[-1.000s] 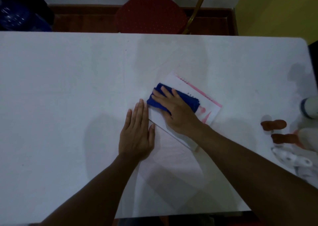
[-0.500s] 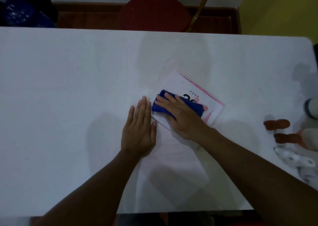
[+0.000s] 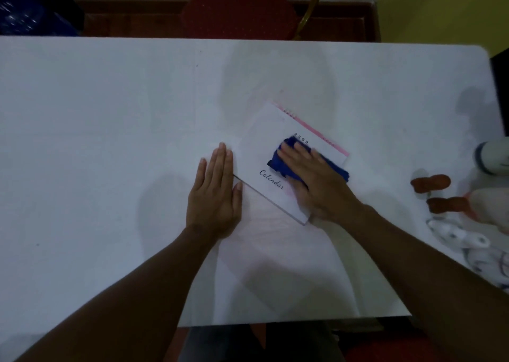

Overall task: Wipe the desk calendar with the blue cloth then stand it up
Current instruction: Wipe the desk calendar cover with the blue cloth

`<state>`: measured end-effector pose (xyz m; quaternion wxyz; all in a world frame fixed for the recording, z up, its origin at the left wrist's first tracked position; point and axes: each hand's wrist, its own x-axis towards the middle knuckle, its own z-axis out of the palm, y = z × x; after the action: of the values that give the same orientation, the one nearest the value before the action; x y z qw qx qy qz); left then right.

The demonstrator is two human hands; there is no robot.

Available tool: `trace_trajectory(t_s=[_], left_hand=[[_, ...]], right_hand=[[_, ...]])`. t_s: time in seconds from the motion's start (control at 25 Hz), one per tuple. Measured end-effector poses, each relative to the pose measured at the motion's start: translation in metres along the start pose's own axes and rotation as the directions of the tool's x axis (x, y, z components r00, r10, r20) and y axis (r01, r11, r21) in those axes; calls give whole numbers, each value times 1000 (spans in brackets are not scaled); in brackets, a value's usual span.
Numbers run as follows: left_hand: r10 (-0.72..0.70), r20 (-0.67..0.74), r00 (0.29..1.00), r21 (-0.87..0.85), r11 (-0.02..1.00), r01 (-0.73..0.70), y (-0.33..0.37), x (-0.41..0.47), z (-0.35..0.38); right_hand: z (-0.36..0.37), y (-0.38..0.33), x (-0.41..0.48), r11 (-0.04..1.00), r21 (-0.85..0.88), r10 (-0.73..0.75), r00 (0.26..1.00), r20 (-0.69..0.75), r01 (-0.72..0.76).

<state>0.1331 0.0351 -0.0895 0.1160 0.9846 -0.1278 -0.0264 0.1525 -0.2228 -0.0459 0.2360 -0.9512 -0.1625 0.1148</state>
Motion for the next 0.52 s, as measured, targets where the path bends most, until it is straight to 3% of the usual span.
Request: trace_trajectory(t_s=[0.12, 0.4, 0.52], left_hand=[[4, -17, 1000, -1, 1000, -4, -1, -1, 1], [7, -16, 1000, 3, 1000, -7, -3, -2, 3], [19, -60, 998, -2, 1000, -19, -3, -1, 4]], right_hand=[[13, -16, 30, 987, -7, 163, 986, -29, -163], [24, -24, -58, 989, -66, -137, 990, -26, 135], [2, 10, -53, 996, -86, -20, 990, -136, 8]])
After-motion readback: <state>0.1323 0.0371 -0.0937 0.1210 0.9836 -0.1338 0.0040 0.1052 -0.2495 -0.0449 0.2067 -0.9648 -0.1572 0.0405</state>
